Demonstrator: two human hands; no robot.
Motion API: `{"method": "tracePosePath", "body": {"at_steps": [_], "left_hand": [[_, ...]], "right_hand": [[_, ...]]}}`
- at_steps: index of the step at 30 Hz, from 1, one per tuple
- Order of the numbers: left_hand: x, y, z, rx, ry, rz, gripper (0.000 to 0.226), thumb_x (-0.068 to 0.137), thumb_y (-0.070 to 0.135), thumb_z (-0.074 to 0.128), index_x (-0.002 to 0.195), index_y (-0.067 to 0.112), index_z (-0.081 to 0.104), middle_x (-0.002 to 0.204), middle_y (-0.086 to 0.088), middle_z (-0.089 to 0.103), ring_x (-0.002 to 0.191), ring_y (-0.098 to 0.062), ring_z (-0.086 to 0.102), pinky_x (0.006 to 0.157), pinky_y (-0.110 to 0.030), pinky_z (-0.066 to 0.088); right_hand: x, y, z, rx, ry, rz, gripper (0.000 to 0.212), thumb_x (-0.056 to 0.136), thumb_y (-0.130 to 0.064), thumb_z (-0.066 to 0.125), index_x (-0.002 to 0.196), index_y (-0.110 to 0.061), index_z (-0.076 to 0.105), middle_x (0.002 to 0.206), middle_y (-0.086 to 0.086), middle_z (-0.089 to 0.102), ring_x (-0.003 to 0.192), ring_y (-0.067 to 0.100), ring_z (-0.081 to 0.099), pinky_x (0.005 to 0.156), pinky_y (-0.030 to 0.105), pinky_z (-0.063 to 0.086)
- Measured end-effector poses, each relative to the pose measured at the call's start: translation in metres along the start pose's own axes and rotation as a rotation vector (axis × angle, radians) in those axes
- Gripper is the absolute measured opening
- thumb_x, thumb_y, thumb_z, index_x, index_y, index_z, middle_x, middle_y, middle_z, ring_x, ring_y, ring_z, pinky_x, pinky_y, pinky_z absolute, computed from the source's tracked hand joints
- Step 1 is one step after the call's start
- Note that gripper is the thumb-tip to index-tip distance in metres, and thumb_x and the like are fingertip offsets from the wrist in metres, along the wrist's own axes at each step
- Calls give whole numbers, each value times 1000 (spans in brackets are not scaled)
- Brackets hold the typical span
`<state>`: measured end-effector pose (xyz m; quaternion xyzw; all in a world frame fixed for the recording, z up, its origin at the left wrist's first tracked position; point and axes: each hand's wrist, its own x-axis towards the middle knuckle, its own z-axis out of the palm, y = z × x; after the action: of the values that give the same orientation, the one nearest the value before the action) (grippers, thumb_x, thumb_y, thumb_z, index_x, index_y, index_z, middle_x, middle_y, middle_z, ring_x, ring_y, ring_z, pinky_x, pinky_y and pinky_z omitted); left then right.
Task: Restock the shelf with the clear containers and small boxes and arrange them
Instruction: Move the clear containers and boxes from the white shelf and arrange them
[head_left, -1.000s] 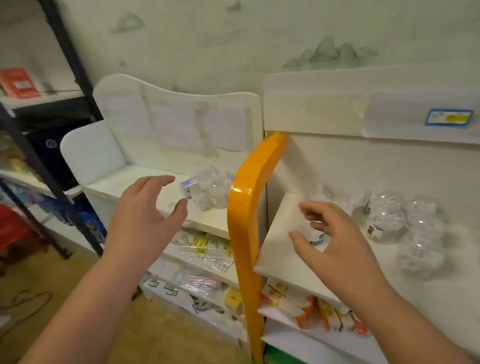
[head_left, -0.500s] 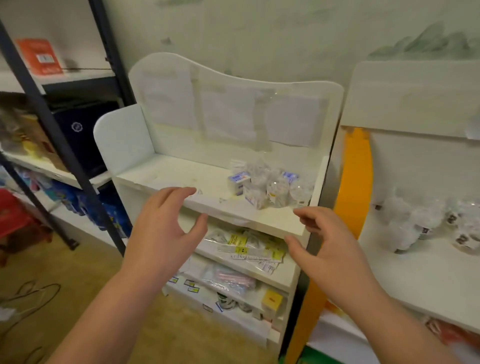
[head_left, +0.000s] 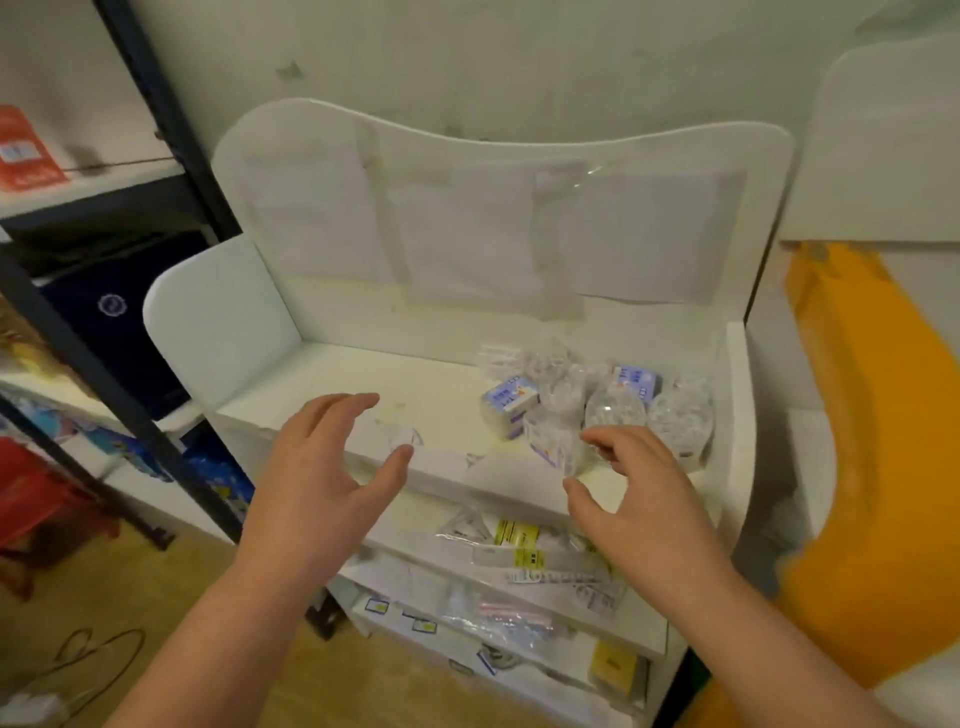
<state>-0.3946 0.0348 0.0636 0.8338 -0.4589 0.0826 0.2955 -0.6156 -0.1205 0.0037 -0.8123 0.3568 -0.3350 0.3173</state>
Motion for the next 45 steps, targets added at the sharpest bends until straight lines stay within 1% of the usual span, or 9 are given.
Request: {"method": "tracePosePath", "body": {"at_steps": [3, 12, 19, 23, 26, 29, 35, 40, 45], "left_hand": [[30, -10, 16, -15, -31, 36, 56, 86, 53, 61, 136, 37, 45, 136, 17, 43, 128, -6, 39, 102, -30, 38], [103, -44, 88, -131, -143, 139, 54, 82, 47, 67, 132, 33, 51, 131, 13, 49, 121, -9, 45, 95, -24, 36], [146, -58, 156, -256, -285, 286, 57, 79, 48, 70, 130, 32, 53, 130, 11, 51, 122, -10, 47, 97, -21, 35], [156, -55, 181, -299, -392, 383, 63, 77, 54, 66, 133, 33, 50, 130, 11, 50, 120, -10, 47, 97, -21, 36], [158, -54, 197, -315, -471, 427, 65, 75, 54, 67, 133, 32, 49, 128, 11, 51, 117, -11, 50, 95, -22, 40], [156, -55, 204, -340, -524, 409, 67, 76, 47, 68, 137, 34, 45, 127, 12, 51, 112, -10, 54, 91, -26, 46], [167, -70, 206, -421, -525, 427, 61, 70, 37, 63, 130, 32, 51, 122, 12, 54, 108, -6, 56, 88, -16, 41], [179, -83, 193, -593, -486, 398, 53, 68, 41, 56, 120, 31, 59, 112, 11, 58, 101, 5, 52, 87, -6, 36], [185, -78, 173, -741, -415, 351, 47, 70, 38, 59, 117, 41, 55, 112, 20, 57, 102, 6, 54, 85, -7, 38]], "right_hand": [[25, 9, 16, -67, -2, 21, 41, 86, -37, 67, 125, -35, 53, 120, -21, 47, 108, -4, 47, 90, 15, 40], [36, 28, 53, -237, -1, 134, 42, 83, -29, 69, 123, -28, 57, 119, -19, 47, 111, 7, 52, 92, 25, 45], [36, 31, 89, -305, 109, 290, 53, 82, -23, 72, 131, -25, 51, 127, -22, 34, 115, -2, 42, 99, 4, 23], [41, 35, 106, -332, 178, 413, 62, 85, -26, 70, 141, -21, 45, 139, -9, 39, 129, 8, 39, 104, 5, 16], [44, 33, 115, -287, 215, 466, 59, 88, -29, 66, 142, -26, 41, 135, -11, 44, 125, 8, 44, 106, 20, 33], [48, 30, 118, -235, 305, 509, 44, 88, -29, 68, 125, -36, 47, 121, -14, 56, 112, 10, 55, 95, 35, 48], [56, 21, 119, -92, 343, 584, 41, 82, -32, 75, 103, -59, 52, 103, -29, 61, 97, -5, 61, 87, 28, 53], [58, 5, 117, -6, 423, 566, 28, 82, -26, 77, 94, -44, 58, 95, -25, 64, 87, -3, 63, 75, 21, 52], [58, -16, 104, 117, 564, 548, 23, 80, -27, 78, 98, -33, 64, 91, -13, 71, 85, 5, 68, 78, 29, 55]]}}
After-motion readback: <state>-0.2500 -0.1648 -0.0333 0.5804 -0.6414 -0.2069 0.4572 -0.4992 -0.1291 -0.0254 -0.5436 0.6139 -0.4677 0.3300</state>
